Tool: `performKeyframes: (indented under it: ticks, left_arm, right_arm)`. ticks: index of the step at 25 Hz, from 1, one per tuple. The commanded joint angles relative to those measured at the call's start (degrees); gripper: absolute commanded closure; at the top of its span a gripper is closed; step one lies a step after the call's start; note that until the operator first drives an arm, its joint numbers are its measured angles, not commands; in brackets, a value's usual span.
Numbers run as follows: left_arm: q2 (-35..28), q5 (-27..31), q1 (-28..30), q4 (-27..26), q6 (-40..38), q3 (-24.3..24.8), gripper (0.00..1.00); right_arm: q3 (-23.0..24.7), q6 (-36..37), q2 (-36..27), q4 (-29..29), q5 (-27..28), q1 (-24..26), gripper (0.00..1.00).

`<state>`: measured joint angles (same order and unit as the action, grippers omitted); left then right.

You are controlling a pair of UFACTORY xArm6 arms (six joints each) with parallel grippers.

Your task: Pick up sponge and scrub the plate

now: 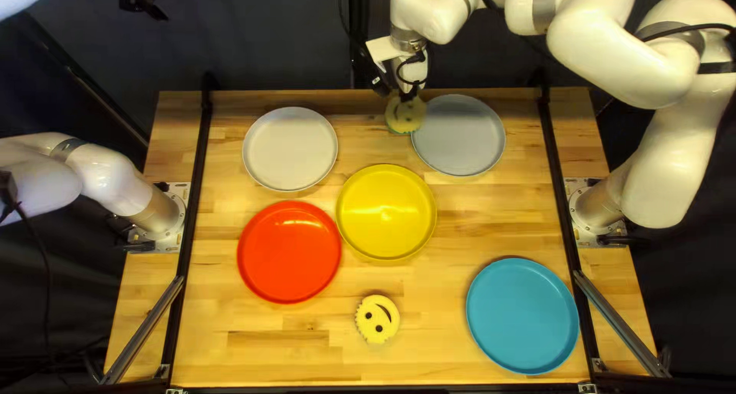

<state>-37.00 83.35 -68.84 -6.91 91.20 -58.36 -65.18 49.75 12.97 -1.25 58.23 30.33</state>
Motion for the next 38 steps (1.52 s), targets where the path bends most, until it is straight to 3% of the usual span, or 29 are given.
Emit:
performKeyframes:
  ticks: [1, 11, 25, 29, 38]
  left_arm:
    - [0.00, 0.00, 0.00, 0.00, 0.00, 0.00, 0.00]
    - [0.00, 0.00, 0.00, 0.00, 0.00, 0.00, 0.00]
    - [0.00, 0.00, 0.00, 0.00, 0.00, 0.00, 0.00]
    - [0.00, 0.00, 0.00, 0.00, 0.00, 0.00, 0.00]
    - [0.00, 0.00, 0.00, 0.00, 0.00, 0.00, 0.00]
  right_arm:
    - [5.00, -1.33, -2.38, -2.15, -3.60, 0.40, 1.00]
    - [15.68, -7.90, -7.63, -5.74, -10.35, -1.95, 1.00]
    - [21.70, -14.08, -10.61, -8.06, -12.07, -5.79, 1.00]
    - [21.16, -13.86, -10.76, -8.46, -11.74, -4.68, 1.00]
    - [14.37, -9.37, -5.67, -8.40, -10.47, 1.19, 1.00]
